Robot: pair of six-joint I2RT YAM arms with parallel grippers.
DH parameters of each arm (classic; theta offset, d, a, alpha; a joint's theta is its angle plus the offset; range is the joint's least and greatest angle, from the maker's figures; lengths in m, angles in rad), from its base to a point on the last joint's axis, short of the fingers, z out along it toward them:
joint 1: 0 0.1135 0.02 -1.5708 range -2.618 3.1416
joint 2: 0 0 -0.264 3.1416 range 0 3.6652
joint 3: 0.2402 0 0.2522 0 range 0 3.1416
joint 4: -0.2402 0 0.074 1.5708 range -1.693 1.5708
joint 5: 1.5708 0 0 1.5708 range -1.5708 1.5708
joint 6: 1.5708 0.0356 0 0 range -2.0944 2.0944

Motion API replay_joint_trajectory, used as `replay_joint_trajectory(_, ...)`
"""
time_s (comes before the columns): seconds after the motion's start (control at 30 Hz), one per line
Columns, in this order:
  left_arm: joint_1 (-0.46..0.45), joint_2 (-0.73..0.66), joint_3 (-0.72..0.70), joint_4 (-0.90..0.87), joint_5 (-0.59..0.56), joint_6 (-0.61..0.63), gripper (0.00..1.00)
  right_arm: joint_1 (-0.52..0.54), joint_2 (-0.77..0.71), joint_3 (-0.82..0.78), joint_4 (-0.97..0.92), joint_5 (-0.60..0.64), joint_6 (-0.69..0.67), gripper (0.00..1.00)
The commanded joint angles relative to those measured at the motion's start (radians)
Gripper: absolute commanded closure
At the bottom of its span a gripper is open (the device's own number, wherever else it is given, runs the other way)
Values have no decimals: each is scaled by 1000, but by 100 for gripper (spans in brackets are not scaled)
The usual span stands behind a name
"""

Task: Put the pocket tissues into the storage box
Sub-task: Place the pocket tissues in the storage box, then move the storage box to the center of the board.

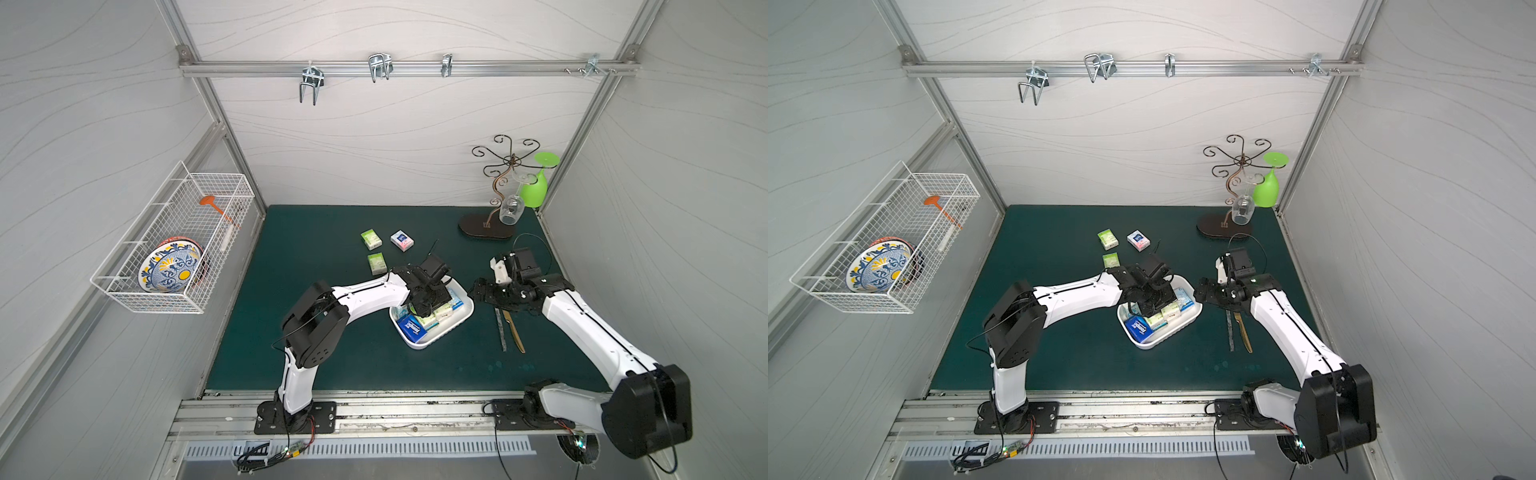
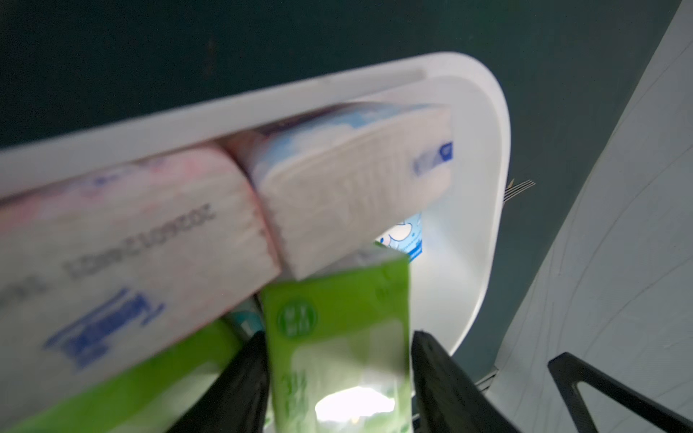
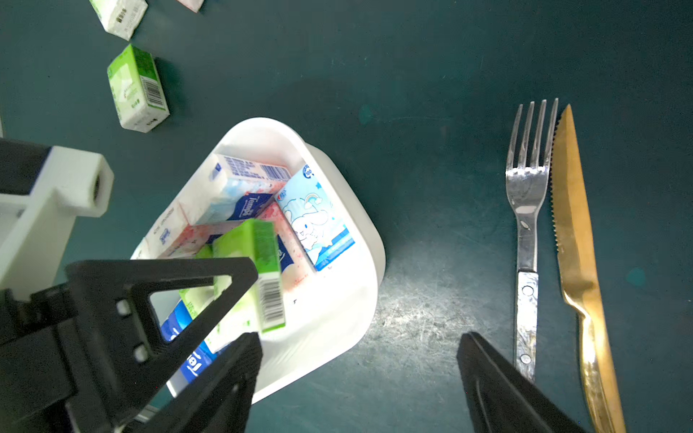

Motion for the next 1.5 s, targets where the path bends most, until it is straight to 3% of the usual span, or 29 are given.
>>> replay_joint_trajectory(0.0, -8, 3, 69, -22, -28, 23, 12, -8, 29, 27, 16, -23, -26, 12)
replay_joint_trajectory(0.03, -7, -3, 76, -33, -35, 32, 2, -8, 37, 29, 25, -30, -26, 12)
replay_joint_trajectory(0.07, -7, -13, 81, -43, -42, 43, 1, -9, 46, 32, 36, -43, -31, 12)
replay_joint_trajectory(0.23, -10, -101, 71, -51, -81, 99, 1, -9, 114, 61, 79, -108, -59, 13)
replay_joint_trajectory(0.47, 5, -288, 30, -76, -234, 264, 1, -7, 227, 96, 133, -193, -108, 18)
replay_joint_trajectory(0.53, 43, -330, -18, -52, -214, 285, 1, -5, 253, 102, 137, -193, -122, 19)
replay_joint_trajectory(0.7, 243, -413, -168, 68, -21, 318, 1, 1, 298, 98, 153, -204, -154, 21)
replay_joint_trajectory(0.87, 335, -448, -166, -50, -163, 515, 1, 37, 312, 91, 157, -204, -159, 21)
replay_joint_trajectory(0.93, 381, -443, -169, -63, -154, 559, 0, 61, 315, 90, 154, -198, -151, 21)
replay_joint_trajectory(1.13, 557, -328, -159, -49, 31, 613, 1, 157, 297, 69, 143, -164, -92, 21)
replay_joint_trajectory(1.47, 582, -25, 108, -177, 20, 786, 5, 246, 245, 64, 101, -166, 2, 19)
